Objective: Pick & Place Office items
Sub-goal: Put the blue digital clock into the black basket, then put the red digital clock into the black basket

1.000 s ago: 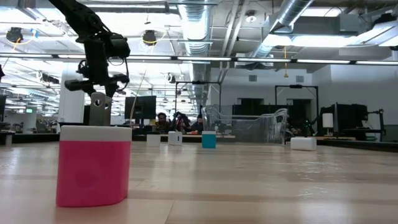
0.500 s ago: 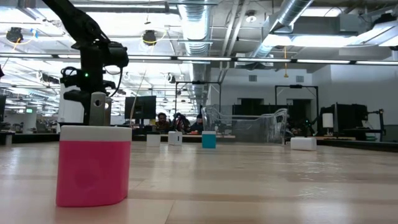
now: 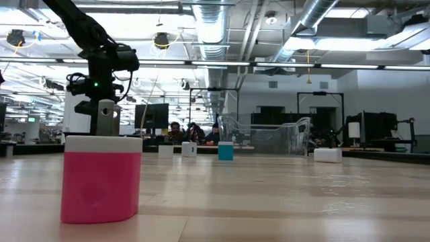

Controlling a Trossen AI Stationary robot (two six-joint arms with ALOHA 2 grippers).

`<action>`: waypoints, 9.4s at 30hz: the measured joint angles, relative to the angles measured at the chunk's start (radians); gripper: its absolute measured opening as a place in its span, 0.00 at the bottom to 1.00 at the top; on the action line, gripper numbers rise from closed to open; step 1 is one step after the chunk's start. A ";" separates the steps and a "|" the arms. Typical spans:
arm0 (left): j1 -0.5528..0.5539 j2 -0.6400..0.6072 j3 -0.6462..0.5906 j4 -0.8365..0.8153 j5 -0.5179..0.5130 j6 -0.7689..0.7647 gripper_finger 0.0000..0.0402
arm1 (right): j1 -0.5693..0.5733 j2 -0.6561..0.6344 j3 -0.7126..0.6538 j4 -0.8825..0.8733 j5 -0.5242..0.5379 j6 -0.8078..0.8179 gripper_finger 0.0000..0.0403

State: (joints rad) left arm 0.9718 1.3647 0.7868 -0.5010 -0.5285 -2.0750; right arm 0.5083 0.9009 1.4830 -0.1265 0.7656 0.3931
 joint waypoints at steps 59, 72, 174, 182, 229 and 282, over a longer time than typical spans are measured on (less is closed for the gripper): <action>-0.863 -0.267 0.087 0.701 0.239 2.052 0.49 | -0.264 0.285 -0.080 -1.404 -0.110 1.345 0.94; -0.847 -0.346 0.087 0.702 0.239 2.078 0.49 | -0.693 0.307 -0.467 -1.066 -0.371 0.945 0.94; -0.995 -0.216 0.132 0.360 0.674 2.072 0.49 | 0.062 0.088 -0.795 0.159 -0.271 1.466 0.37; -0.976 0.004 0.344 0.392 0.933 2.071 0.54 | 0.015 0.251 -0.795 0.489 -0.355 1.393 0.37; -0.958 0.234 0.634 0.430 1.319 2.042 0.49 | -0.092 0.433 -0.591 0.641 -0.481 1.193 0.37; -0.399 -0.188 0.382 -0.371 0.366 1.837 0.15 | 0.254 0.439 -0.592 -0.100 -0.062 1.738 0.56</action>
State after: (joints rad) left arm 0.5729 1.1769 1.1687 -0.8716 -0.1629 -0.2381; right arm 0.7628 1.3396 0.8906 -0.2261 0.7034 2.1313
